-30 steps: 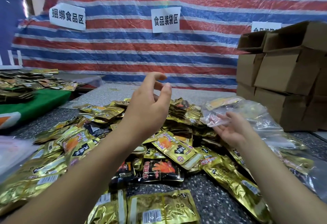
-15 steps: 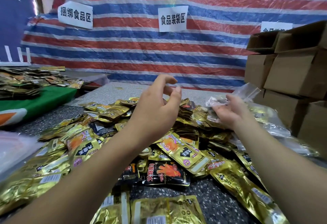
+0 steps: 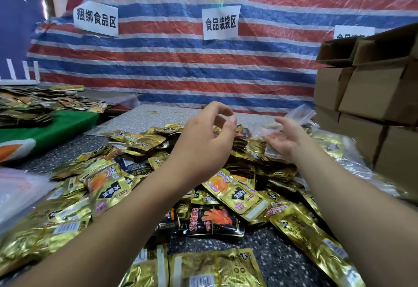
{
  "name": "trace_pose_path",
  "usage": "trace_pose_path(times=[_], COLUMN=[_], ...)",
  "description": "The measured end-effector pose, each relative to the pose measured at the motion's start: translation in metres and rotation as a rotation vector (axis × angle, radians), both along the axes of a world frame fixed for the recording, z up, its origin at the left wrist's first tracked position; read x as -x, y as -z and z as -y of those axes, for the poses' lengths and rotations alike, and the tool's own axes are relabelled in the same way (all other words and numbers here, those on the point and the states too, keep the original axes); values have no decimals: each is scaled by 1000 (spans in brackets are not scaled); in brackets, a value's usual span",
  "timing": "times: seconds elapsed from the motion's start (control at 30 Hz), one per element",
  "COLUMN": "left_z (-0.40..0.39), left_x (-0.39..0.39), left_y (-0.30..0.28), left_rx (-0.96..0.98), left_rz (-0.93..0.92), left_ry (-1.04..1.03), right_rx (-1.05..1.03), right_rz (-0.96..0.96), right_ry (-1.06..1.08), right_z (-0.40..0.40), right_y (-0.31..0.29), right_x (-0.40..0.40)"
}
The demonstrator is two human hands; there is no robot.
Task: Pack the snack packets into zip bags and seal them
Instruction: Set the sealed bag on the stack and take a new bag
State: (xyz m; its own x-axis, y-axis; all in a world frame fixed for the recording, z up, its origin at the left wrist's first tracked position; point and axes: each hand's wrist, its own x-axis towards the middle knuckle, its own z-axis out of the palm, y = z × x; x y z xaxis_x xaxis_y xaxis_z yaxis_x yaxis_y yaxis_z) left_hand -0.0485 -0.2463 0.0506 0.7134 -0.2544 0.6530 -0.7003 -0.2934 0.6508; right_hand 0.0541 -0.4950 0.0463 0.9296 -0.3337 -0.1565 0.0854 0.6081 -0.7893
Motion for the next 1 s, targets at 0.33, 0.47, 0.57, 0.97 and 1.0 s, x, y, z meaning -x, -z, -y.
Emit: trace_pose_path(times=[0.33,0.47,0.57,0.97,1.0], left_z=[5,5,6,8,5], left_x=[5,2,0,-4,-4], left_y=[2,6,10,23,24], left_rx=[-51,-73,-104,-191,-207], left_rz=[43,56,41,93,92], left_ry=[-9,-18,-33,-134,-161], right_rx=[141,266,308,484,510], right_rz=[236,256,260,303,323], right_ry=[219,261,272,58,21], right_z=[-31,-41,-48,-86,-90], right_y=[-20,-13,-12,-13,-12], right_x=[59,76,82,97,98])
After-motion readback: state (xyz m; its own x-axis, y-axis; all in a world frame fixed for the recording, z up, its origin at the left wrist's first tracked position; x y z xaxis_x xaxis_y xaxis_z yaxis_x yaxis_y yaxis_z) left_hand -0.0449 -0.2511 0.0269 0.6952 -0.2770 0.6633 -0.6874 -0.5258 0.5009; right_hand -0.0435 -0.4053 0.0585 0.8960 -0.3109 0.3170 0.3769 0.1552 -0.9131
